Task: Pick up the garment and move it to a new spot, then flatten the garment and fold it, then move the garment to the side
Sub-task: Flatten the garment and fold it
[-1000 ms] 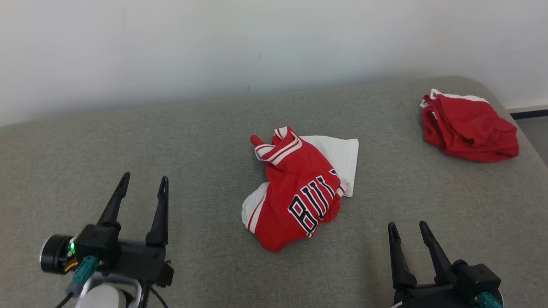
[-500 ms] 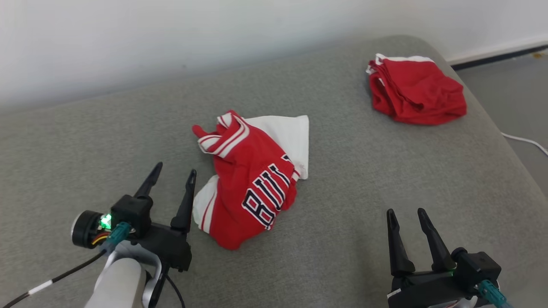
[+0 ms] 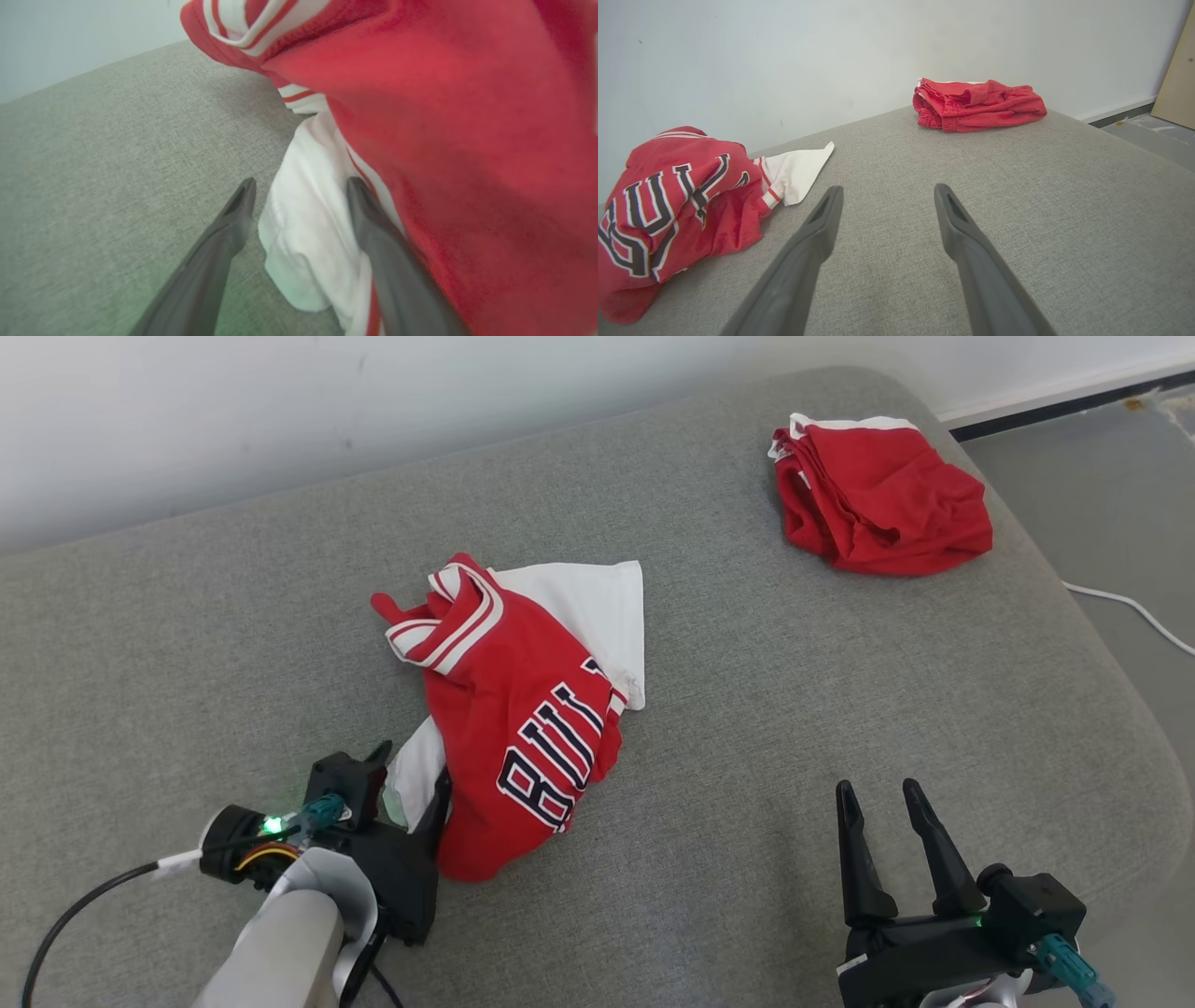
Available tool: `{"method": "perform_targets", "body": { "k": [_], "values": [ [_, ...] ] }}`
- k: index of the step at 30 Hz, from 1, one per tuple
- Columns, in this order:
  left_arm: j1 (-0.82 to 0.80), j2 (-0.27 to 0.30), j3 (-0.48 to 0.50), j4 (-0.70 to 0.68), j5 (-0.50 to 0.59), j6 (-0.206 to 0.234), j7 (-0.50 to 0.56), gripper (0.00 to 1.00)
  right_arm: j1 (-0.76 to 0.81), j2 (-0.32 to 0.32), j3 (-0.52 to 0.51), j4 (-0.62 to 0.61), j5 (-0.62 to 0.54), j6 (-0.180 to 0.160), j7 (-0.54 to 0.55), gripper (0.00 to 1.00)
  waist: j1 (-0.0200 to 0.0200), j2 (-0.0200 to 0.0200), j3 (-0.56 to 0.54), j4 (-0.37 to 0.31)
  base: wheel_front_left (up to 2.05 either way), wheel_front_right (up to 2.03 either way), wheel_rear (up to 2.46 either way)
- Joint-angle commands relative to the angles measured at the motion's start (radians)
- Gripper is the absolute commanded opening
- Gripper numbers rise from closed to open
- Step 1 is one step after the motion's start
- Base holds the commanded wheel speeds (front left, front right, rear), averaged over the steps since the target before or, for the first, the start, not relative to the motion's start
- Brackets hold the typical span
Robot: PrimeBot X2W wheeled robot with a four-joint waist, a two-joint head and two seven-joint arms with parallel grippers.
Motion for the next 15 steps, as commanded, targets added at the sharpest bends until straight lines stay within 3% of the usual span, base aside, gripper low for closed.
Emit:
{"method": "perform_targets", "body": {
  "k": [1, 2, 3, 4, 10, 15],
  "values": [
    [-0.016, -0.001, -0.016, 0.013, -0.012, 0.002, 0.006, 1.0, -0.002, 0.003, 0.002, 0.002, 0.007, -0.003, 0.0, 1.0, -0.0002, -0.0001, -0.001, 0.0, 0.0, 0.0, 0.0],
    [-0.023, -0.001, -0.024, 0.024, -0.027, 0.002, 0.012, 0.52, -0.002, 0.003, 0.003, 0.002, 0.007, -0.003, 0.0, 1.0, -0.0002, -0.0001, -0.002, -0.001, 0.0, 0.0, 0.0],
    [-0.027, -0.004, -0.035, 0.035, -0.039, 0.002, 0.017, 0.22, -0.003, 0.003, 0.002, 0.003, 0.006, -0.003, 0.0, 1.0, -0.0002, -0.0001, -0.003, -0.001, 0.0, 0.0, 0.0],
    [-0.033, -0.002, -0.047, 0.04, -0.039, 0.002, 0.01, 0.0, -0.004, 0.003, 0.0, 0.002, 0.006, -0.003, 0.0, 1.0, -0.0002, -0.0001, -0.004, -0.001, 0.0, 0.0, 0.0],
    [-0.06, -0.007, -0.058, 0.078, -0.066, 0.003, -0.044, 0.0, 0.013, 0.004, -0.02, -0.008, -0.005, -0.003, 0.0, 1.0, -0.0002, -0.0001, -0.024, 0.025, 0.0, 0.0, 0.0],
    [-0.047, -0.009, -0.011, 0.03, -0.088, 0.034, -0.092, 0.0, 0.032, 0.003, -0.037, -0.02, -0.016, -0.003, 0.0, 1.0, -0.0002, -0.0001, -0.054, 0.087, 0.0, 0.0, 0.0]
  ]
}}
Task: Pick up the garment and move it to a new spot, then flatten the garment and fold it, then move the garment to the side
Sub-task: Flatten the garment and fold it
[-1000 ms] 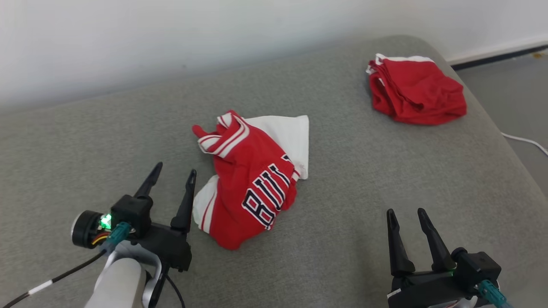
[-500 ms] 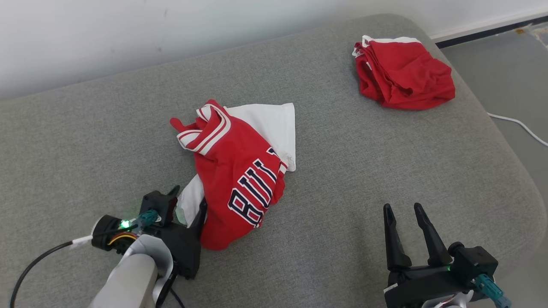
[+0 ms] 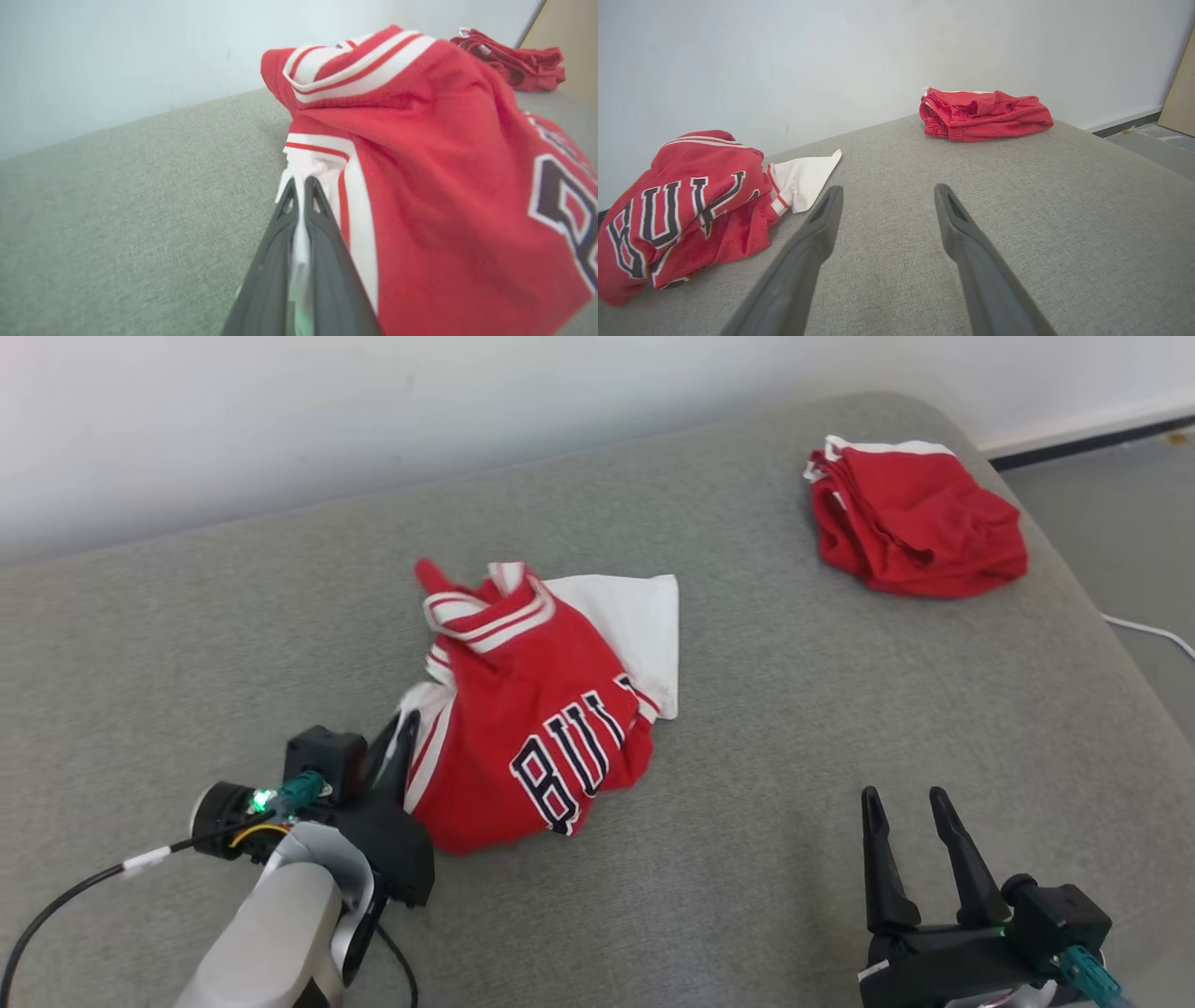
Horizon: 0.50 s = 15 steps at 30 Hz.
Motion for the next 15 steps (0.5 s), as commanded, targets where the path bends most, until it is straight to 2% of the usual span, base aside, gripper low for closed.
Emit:
{"method": "perform_targets", "body": {
  "k": [1, 7, 8, 10, 15],
  "values": [
    [0.016, 0.001, 0.012, -0.025, -0.009, 0.011, -0.01, 0.0, 0.015, 0.003, -0.004, -0.005, -0.009, -0.003, 0.0, 1.0, 0.0, -0.0001, -0.029, 0.054, 0.0, 0.0, 0.0],
    [0.115, 0.02, 0.081, -0.232, 0.006, 0.069, -0.015, 0.0, 0.032, 0.003, -0.006, -0.011, -0.019, -0.003, 0.0, 1.0, 0.0, -0.0001, -0.059, 0.155, 0.0, 0.0, 0.0],
    [0.115, 0.02, 0.081, -0.232, 0.006, 0.069, -0.015, 0.0, 0.032, 0.003, -0.006, -0.011, -0.019, -0.003, 0.0, 1.0, 0.0, -0.0001, -0.059, 0.155, 0.0, 0.0, 0.0],
    [0.201, 0.028, 0.111, -0.344, 0.012, 0.096, -0.014, 0.0, 0.036, 0.003, -0.007, -0.013, -0.021, -0.003, 0.0, 1.0, 0.0, -0.0001, -0.067, 0.197, 0.0, 0.0, 0.0],
    [0.336, 0.039, 0.145, -0.46, 0.013, 0.135, -0.015, 0.0, 0.043, 0.003, -0.002, -0.01, -0.024, -0.003, 0.0, 1.0, 0.0, -0.0001, -0.073, 0.24, 0.0, 0.0, 0.0]
  ]
}}
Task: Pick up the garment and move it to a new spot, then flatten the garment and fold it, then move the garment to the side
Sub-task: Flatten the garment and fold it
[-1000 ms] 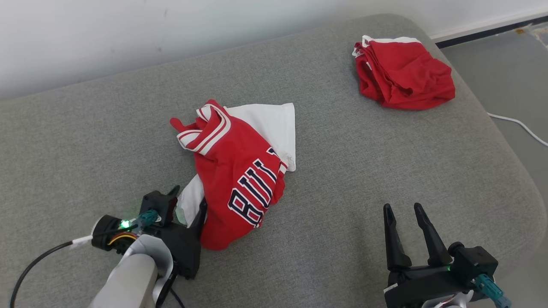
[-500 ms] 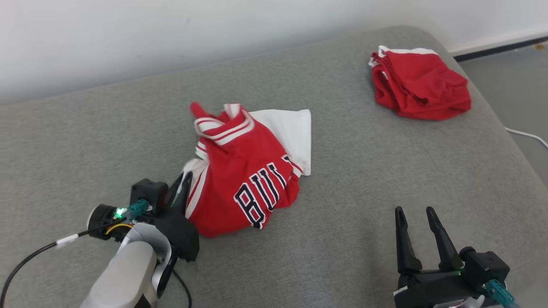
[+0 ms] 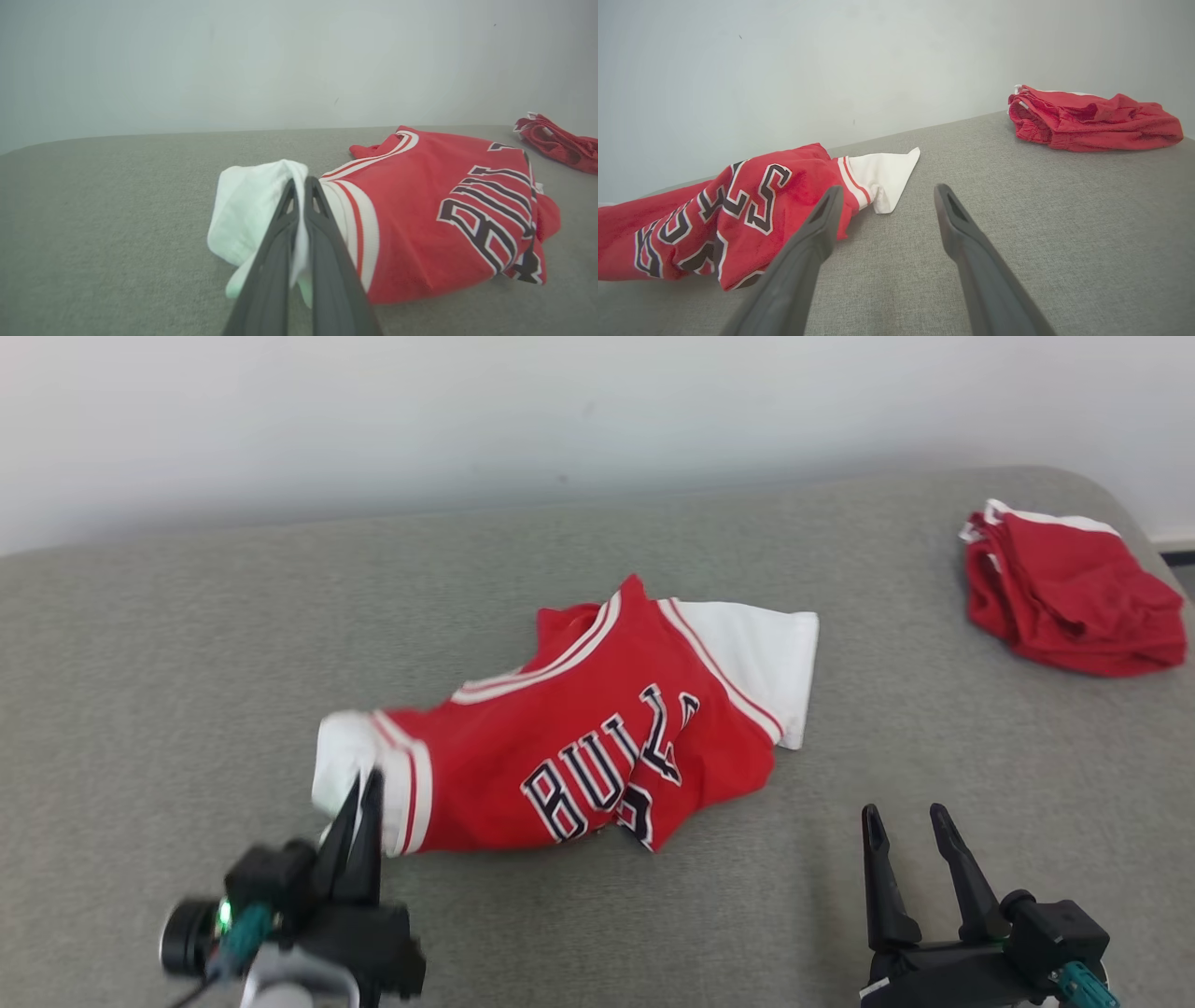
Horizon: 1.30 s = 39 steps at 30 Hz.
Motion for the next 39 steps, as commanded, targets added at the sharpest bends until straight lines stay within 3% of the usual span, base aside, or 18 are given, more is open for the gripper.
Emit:
{"method": "perform_targets", "body": {
  "k": [1, 9, 16, 17, 18, 28, 39],
  "values": [
    [0.028, 0.002, 0.005, -0.009, -0.001, 0.006, -0.003, 0.0, 0.01, 0.003, 0.001, 0.001, -0.005, -0.003, 0.0, 1.0, 0.0001, 0.0, -0.021, 0.049, 0.0, 0.0, 0.0],
    [0.278, -0.013, 0.069, -0.111, -0.039, 0.067, -0.003, 0.0, 0.014, 0.003, 0.002, 0.005, -0.013, -0.003, 0.0, 1.0, 0.0001, 0.0, -0.026, 0.082, 0.0, 0.0, 0.0],
    [0.369, -0.031, 0.076, -0.083, -0.055, 0.061, -0.003, 0.0, 0.017, 0.003, 0.0, 0.012, -0.019, -0.003, 0.0, 1.0, 0.0001, 0.0, -0.03, 0.093, 0.0, 0.0, 0.0],
    [0.365, -0.028, 0.077, -0.083, -0.045, 0.061, -0.003, 0.34, 0.017, 0.003, 0.0, 0.013, -0.019, -0.003, 0.0, 1.0, 0.0001, 0.0, -0.031, 0.093, 0.0, 0.0, 0.0],
    [0.355, -0.028, 0.084, -0.093, -0.036, 0.065, -0.003, 1.0, 0.016, 0.003, 0.001, 0.015, -0.019, -0.003, 0.0, 1.0, 0.0001, 0.0, -0.033, 0.093, 0.0, 0.0, 0.0],
    [0.238, 0.014, 0.122, -0.196, 0.044, 0.039, 0.003, 1.0, 0.009, 0.003, 0.014, 0.02, 0.005, -0.003, 0.0, 1.0, 0.0001, 0.0, -0.045, 0.04, 0.0, 0.0, 0.0],
    [-0.056, 0.102, 0.118, -0.185, 0.031, -0.053, 0.139, 1.0, -0.018, 0.003, 0.027, 0.034, 0.039, -0.003, 0.0, 1.0, 0.0001, 0.0, -0.012, -0.082, 0.0, 0.0, 0.0]
  ]
}}
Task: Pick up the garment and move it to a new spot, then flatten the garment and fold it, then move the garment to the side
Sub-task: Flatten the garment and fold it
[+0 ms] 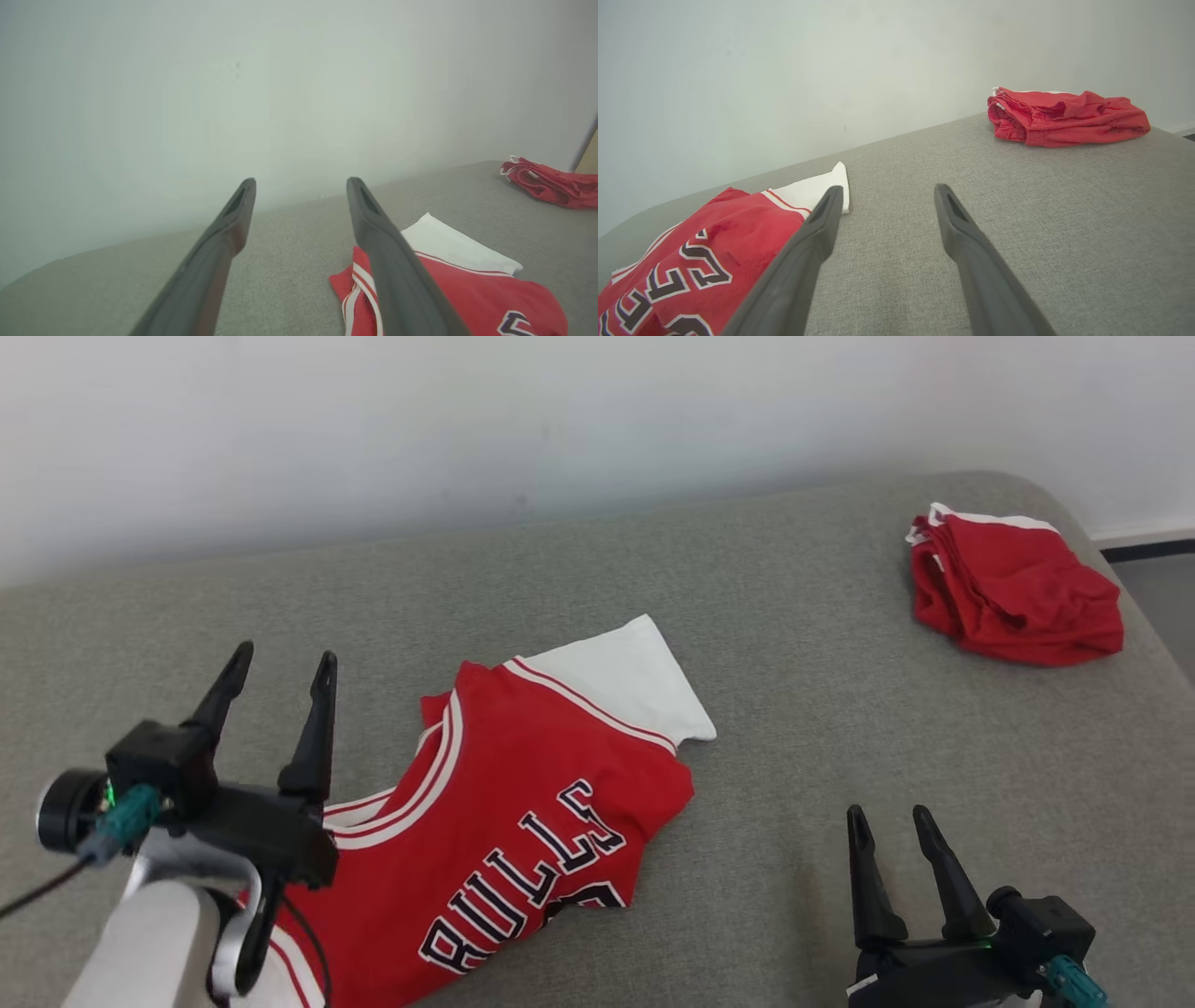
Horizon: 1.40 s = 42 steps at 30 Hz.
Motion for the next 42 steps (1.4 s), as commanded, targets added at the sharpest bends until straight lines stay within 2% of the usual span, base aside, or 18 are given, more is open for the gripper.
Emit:
{"method": "perform_targets", "body": {
  "k": [1, 6, 11, 22, 29, 30, 31, 32, 33, 42],
  "values": [
    [-0.028, 0.011, -0.005, 0.01, -0.006, -0.012, 0.019, 1.0, -0.009, 0.003, 0.004, 0.001, 0.008, -0.003, 0.0, 1.0, 0.0, 0.0, 0.026, -0.052, 0.0, 0.0, 0.0],
    [-0.139, 0.032, -0.019, 0.055, -0.04, -0.061, 0.1, 1.0, -0.026, 0.003, 0.013, 0.008, 0.039, -0.003, 0.0, 1.0, 0.0, 0.0, 0.06, -0.114, 0.0, 0.0, 0.0],
    [-0.199, 0.048, -0.051, 0.119, -0.066, -0.088, 0.174, 1.0, -0.039, 0.003, 0.028, 0.019, 0.064, -0.003, 0.0, 1.0, 0.0, 0.0, 0.087, -0.161, 0.0, 0.0, 0.0],
    [-0.274, 0.072, -0.139, 0.326, -0.127, -0.111, 0.322, 1.0, -0.076, 0.003, 0.054, 0.028, 0.102, -0.003, 0.0, 1.0, 0.0, 0.0, 0.141, -0.244, 0.0, 0.0, 0.0],
    [-0.302, 0.096, -0.165, 0.414, -0.139, -0.114, 0.359, 1.0, -0.078, 0.003, 0.057, 0.026, 0.113, -0.003, 0.0, 1.0, 0.0, 0.0, 0.161, -0.276, 0.0, 0.0, 0.0],
    [-0.306, 0.097, -0.168, 0.423, -0.142, -0.115, 0.362, 0.96, -0.079, 0.003, 0.056, 0.024, 0.113, -0.003, 0.0, 1.0, 0.0, 0.0, 0.162, -0.279, 0.0, 0.0, 0.0],
    [-0.31, 0.099, -0.171, 0.428, -0.146, -0.115, 0.361, 0.62, -0.079, 0.003, 0.053, 0.022, 0.113, -0.003, 0.0, 1.0, 0.0, 0.0, 0.163, -0.281, 0.0, 0.0, 0.0],
    [-0.315, 0.1, -0.177, 0.43, -0.145, -0.112, 0.353, 0.16, -0.078, 0.003, 0.052, 0.02, 0.113, -0.003, 0.0, 1.0, 0.0, 0.0, 0.164, -0.282, 0.0, 0.0, 0.0],
    [-0.318, 0.1, -0.181, 0.433, -0.145, -0.112, 0.347, 0.0, -0.078, 0.003, 0.05, 0.019, 0.112, -0.003, 0.0, 1.0, 0.0, 0.0, 0.164, -0.283, 0.0, 0.0, 0.0],
    [-0.367, 0.077, -0.238, 0.418, -0.154, -0.113, 0.302, 0.0, -0.076, 0.003, 0.035, 0.013, 0.098, -0.003, 0.0, 1.0, 0.0, 0.0, 0.15, -0.27, 0.0, 0.0, 0.0]
  ]
}}
